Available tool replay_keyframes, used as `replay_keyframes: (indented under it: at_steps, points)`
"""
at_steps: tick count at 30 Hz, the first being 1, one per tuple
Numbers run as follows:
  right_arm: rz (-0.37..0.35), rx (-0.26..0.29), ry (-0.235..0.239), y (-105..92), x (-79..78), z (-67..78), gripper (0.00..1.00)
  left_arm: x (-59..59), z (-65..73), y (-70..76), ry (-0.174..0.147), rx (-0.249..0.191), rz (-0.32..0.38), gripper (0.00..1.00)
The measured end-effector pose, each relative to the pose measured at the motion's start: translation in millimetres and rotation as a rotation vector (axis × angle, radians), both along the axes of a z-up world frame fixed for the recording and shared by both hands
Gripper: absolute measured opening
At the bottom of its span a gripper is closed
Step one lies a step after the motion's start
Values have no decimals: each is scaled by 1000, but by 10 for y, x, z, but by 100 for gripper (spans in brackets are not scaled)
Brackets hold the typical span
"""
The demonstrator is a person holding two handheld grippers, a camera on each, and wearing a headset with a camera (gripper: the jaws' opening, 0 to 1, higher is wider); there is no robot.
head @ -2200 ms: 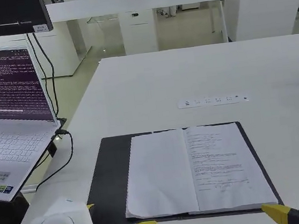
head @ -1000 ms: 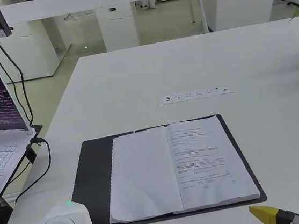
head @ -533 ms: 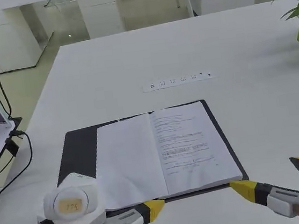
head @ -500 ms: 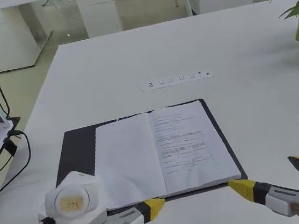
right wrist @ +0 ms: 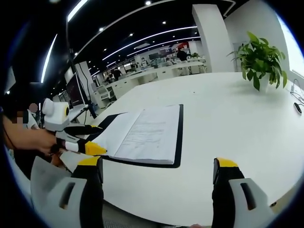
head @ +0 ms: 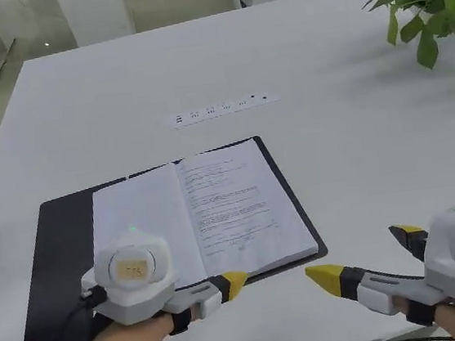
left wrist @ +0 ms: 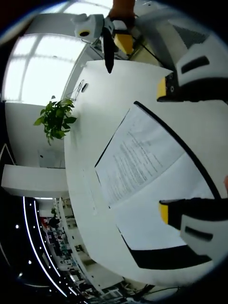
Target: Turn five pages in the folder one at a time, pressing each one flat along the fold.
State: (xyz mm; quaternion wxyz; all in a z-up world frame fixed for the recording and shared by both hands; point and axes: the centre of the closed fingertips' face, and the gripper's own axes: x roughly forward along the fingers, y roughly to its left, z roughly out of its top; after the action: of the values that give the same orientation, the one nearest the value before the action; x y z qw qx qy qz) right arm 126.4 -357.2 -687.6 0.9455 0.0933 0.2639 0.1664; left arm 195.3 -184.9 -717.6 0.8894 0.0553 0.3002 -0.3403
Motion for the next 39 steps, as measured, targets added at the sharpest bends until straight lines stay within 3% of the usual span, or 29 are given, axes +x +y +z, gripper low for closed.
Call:
replay_keyframes:
  at_steps: [6, 12, 15, 19, 24, 31, 39]
  points:
    - [-15, 11, 5, -18, -34, -27, 95, 149, -69, -234, -10, -21, -14, 76]
    - [-29, 19, 5, -29, -37, -31, 95, 281, -198, -486, -36, -6, -51, 68]
    - [-32, 20, 5, -31, -39, -30, 94, 320, -251, -609, -53, -5, -65, 64]
    - [-36, 20, 5, -39, -47, -32, 94, 342, -348, -752, -51, -2, -76, 61]
    - [-61, 35, 3, -84, -59, -30, 94, 375, -467, -840, -52, 21, -72, 58]
    - [-68, 42, 6, -105, -52, -35, 94, 382, -580, -851, -22, 21, -34, 52]
    - [-65, 49, 14, -92, -40, -68, 94, 416, -626, -879, -62, 44, -18, 46]
